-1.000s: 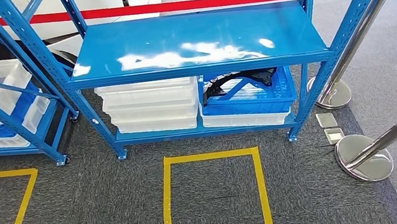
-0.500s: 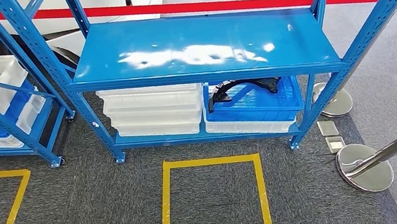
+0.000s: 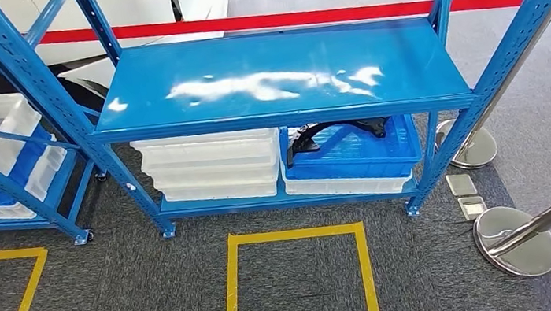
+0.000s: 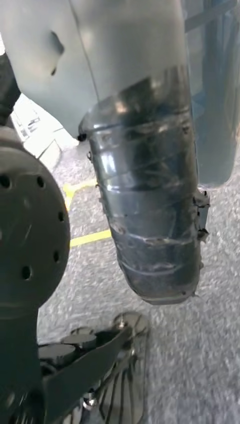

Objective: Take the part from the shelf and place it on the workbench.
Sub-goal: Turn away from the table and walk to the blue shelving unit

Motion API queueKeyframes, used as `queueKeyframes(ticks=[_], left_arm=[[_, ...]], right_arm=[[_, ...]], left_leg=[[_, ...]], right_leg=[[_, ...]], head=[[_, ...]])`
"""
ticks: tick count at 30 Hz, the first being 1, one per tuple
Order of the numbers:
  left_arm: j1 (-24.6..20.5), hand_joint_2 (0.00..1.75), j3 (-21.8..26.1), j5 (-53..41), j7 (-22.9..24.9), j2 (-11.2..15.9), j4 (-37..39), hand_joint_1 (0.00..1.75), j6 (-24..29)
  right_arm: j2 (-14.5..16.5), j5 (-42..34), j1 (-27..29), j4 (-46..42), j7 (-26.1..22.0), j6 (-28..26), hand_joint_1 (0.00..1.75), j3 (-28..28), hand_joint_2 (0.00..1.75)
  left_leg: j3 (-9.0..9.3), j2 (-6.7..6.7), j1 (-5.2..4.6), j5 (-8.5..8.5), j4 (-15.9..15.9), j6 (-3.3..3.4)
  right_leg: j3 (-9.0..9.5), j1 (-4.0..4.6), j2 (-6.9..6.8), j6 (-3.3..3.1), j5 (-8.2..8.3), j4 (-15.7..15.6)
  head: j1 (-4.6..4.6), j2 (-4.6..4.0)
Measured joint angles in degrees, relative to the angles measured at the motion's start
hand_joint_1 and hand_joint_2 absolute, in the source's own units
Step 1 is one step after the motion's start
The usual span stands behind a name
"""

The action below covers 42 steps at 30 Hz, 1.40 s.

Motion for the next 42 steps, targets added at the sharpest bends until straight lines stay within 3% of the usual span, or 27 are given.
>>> queueKeyframes(ticks=[1,2,4,5,7,8,10,12,15,16,17,18,20,21,24,25,27,30,31,32,33,35,36,38,39,41,42], left_arm=[[0.1,0.00,0.0,0.0,0.0,0.2,0.0,0.00,0.0],[0.2,0.00,0.0,0.0,0.0,0.3,0.0,0.00,0.0],[0.4,0.00,0.0,0.0,0.0,0.5,0.0,0.00,-0.1],[0.4,0.00,0.0,0.0,0.1,0.5,0.0,0.00,-0.2],[0.4,0.00,0.0,0.0,0.2,0.5,0.1,0.00,-0.2],[0.4,0.00,0.0,0.0,0.2,0.5,0.1,0.00,-0.3],[0.6,0.00,0.0,0.0,0.1,0.5,0.1,0.00,-0.3],[0.5,0.00,0.0,0.0,0.0,0.1,0.0,0.00,-0.2],[0.2,0.00,0.0,0.0,0.1,-0.6,0.0,0.00,-0.2],[0.2,0.00,0.0,0.0,0.1,-0.8,0.0,0.00,-0.1],[0.3,0.00,0.0,0.0,0.1,-0.9,0.0,0.00,-0.1],[0.3,0.00,0.0,0.0,0.1,-0.9,0.0,0.00,-0.1],[0.3,0.00,0.0,0.0,0.0,-1.0,0.0,0.00,-0.2],[0.2,0.00,0.0,0.0,0.1,-1.0,0.0,0.00,-0.2],[0.0,0.00,0.0,0.0,0.1,-1.1,0.0,0.00,-0.2],[0.0,0.00,0.0,0.0,0.1,-1.1,0.0,0.00,-0.2],[0.0,0.00,0.0,0.0,0.1,-1.0,0.0,0.00,-0.2],[-0.2,0.00,0.0,0.0,0.2,-0.5,0.0,0.00,-0.1],[-0.1,0.00,0.0,0.0,0.2,-0.3,0.0,0.00,-0.1],[0.1,0.00,0.0,0.0,0.3,-0.1,0.0,0.00,-0.1],[0.2,0.00,0.0,0.0,0.3,0.1,0.0,0.00,-0.1],[0.4,0.00,0.0,0.0,0.3,0.3,0.0,0.00,-0.1],[0.3,0.00,0.0,0.0,0.3,0.3,0.0,0.00,0.0],[0.2,0.00,0.0,0.0,0.5,0.3,0.0,0.00,0.0],[0.2,0.00,0.0,0.0,0.5,0.3,0.0,0.00,0.0],[0.4,0.00,0.0,0.0,0.4,0.3,0.0,0.00,0.0],[0.4,0.00,0.0,0.0,0.4,0.2,0.0,0.00,0.0]], right_arm=[[0.1,0.0,0.1,0.0,0.0,0.0,0.00,0.0,0.00],[0.2,0.0,0.2,0.0,0.0,0.0,0.00,0.0,0.00],[0.4,0.1,0.3,0.0,0.0,0.0,0.00,0.0,0.00],[0.4,0.1,0.3,0.0,0.0,0.0,0.00,0.0,0.00],[0.4,0.2,0.2,0.0,0.0,0.0,0.00,0.0,0.00],[0.4,0.2,0.2,0.0,0.0,0.0,0.00,0.0,0.00],[0.4,0.2,0.2,0.0,0.0,0.0,0.00,0.0,0.00],[0.4,0.2,0.0,0.0,0.0,0.0,0.00,0.0,0.00],[0.4,0.2,-0.1,0.0,0.0,0.0,0.00,0.0,0.00],[0.4,0.2,0.0,0.0,0.0,0.0,0.00,0.0,0.00],[0.5,0.2,0.1,0.0,0.0,0.0,0.00,0.0,0.00],[0.5,0.2,0.2,0.0,0.0,0.0,0.00,0.0,0.00],[0.4,0.2,0.3,0.0,0.0,0.0,0.00,0.0,0.00],[0.4,0.2,0.2,0.0,0.0,0.0,0.00,0.0,0.00],[0.3,0.1,0.2,0.0,0.0,0.0,0.00,0.1,0.00],[0.3,0.1,0.3,0.0,0.0,0.0,0.00,0.1,0.00],[0.4,0.0,0.4,0.0,0.0,0.0,0.00,0.1,0.00],[0.5,0.1,0.1,0.0,0.0,0.0,0.00,0.1,0.00],[0.6,0.1,0.1,0.0,0.1,0.0,0.00,0.1,0.00],[0.6,0.1,0.2,0.0,0.1,0.0,0.00,0.1,0.00],[0.7,0.2,0.3,0.0,0.2,0.0,0.00,0.1,0.00],[0.8,0.2,0.4,0.0,0.3,0.0,0.00,0.1,0.00],[0.9,0.2,0.3,0.0,0.3,0.0,0.00,0.1,0.00],[0.9,0.2,0.2,0.0,0.3,0.0,0.00,0.1,0.00],[0.9,0.2,0.2,0.0,0.3,0.0,0.00,0.1,0.00],[0.9,0.2,0.2,0.0,0.3,0.0,0.00,0.1,0.00],[0.8,0.2,0.2,0.0,0.3,0.0,0.00,0.1,0.00]], left_leg=[[-1.16,0.01,0.17,0.09,1.3,-0.22],[-1.34,0.02,0.33,1.41,0.5,-0.45],[0.60,0.01,0.72,6.54,-6.0,-1.00],[1.51,0.01,0.82,7.97,-9.5,-1.26],[2.29,0.17,0.84,8.52,-13.3,-0.76],[2.22,0.28,0.74,7.77,-13.6,-0.14],[3.15,0.40,0.83,8.16,-13.7,1.08],[4.28,0.43,0.94,7.90,-13.8,1.79],[4.93,0.35,0.81,7.24,-13.8,2.25],[5.25,0.29,0.75,6.90,-13.8,2.27],[5.70,0.20,0.68,6.52,-13.8,2.24],[6.26,0.13,0.62,6.12,-13.8,2.20],[7.39,0.03,0.52,5.37,-13.9,1.98],[7.71,-0.01,0.52,5.11,-14.1,1.77],[8.36,-0.06,0.54,5.14,-14.4,0.73],[8.69,-0.03,0.54,5.10,-14.1,0.40],[8.08,-0.01,0.53,3.95,-11.5,-0.05],[2.25,0.00,0.53,-0.35,-2.0,-0.49],[0.44,0.00,0.53,-0.92,0.2,-0.59],[-0.47,0.01,0.53,-0.38,0.7,-0.66],[-0.36,0.01,0.53,1.34,-0.9,-0.65],[2.00,0.00,0.49,6.36,-8.1,-0.33],[2.92,-0.02,0.40,7.19,-11.2,-0.07],[3.62,-0.06,0.21,7.14,-13.9,0.57],[3.67,-0.06,0.16,6.73,-14.1,0.92],[4.75,0.05,0.42,7.65,-14.4,1.68],[5.27,0.12,0.55,7.55,-14.4,1.94]], right_leg=[[0.29,-0.07,0.04,0.09,-0.28,0.0],[0.70,-0.18,0.10,0.24,-0.62,0.0],[1.52,-0.46,0.23,0.76,-1.47,0.1],[1.93,-0.53,0.28,1.13,-1.93,0.3],[2.19,-0.47,0.34,2.01,-2.82,0.8],[2.48,-0.43,0.37,2.38,-3.10,1.2],[2.59,-0.47,0.32,2.95,-3.76,2.1],[0.77,-0.61,0.21,3.46,-5.29,5.9],[-6.22,-0.90,0.12,4.14,-8.91,16.8],[-8.02,-0.97,0.12,4.16,-9.07,18.7],[-8.87,-1.01,0.12,4.03,-8.07,18.5],[-8.69,-0.99,0.12,3.72,-5.90,16.1],[-6.69,-0.68,0.00,2.70,-0.73,8.8],[-5.89,-0.39,-0.10,2.15,0.02,5.9],[-4.40,0.15,0.01,1.16,-0.29,2.7],[-3.50,0.04,0.08,1.00,0.35,2.0],[-1.82,-0.19,0.05,0.73,0.72,1.1],[-0.88,-0.23,-0.01,0.39,0.20,0.8],[-0.62,-0.22,0.01,0.34,-0.09,0.8],[-0.26,-0.21,0.06,0.33,-0.41,0.8],[0.19,-0.21,0.12,0.37,-0.74,0.8],[1.09,-0.20,0.20,0.62,-1.47,0.9],[1.47,-0.17,0.26,0.87,-1.84,1.0],[1.80,-0.10,0.29,1.60,-2.40,1.4],[2.01,-0.07,0.33,1.96,-2.46,1.9],[1.85,-0.07,0.30,2.57,-2.90,3.5],[1.11,-0.13,0.27,2.90,-3.71,5.1]], head=[[0.01,0.00],[-0.01,0.00],[-0.02,0.00],[-0.02,0.00],[-0.03,0.00],[-0.04,0.00],[-0.02,0.00],[0.06,0.00],[0.11,0.00],[0.10,0.00],[0.10,0.00],[0.11,0.00],[0.10,0.00],[0.13,0.00],[0.32,0.00],[0.34,0.00],[0.31,0.00],[0.28,0.00],[0.28,0.00],[0.27,0.00],[0.27,0.00],[0.28,0.00],[0.30,0.00],[0.31,0.00],[0.31,0.00],[0.33,0.00],[0.42,0.00]])
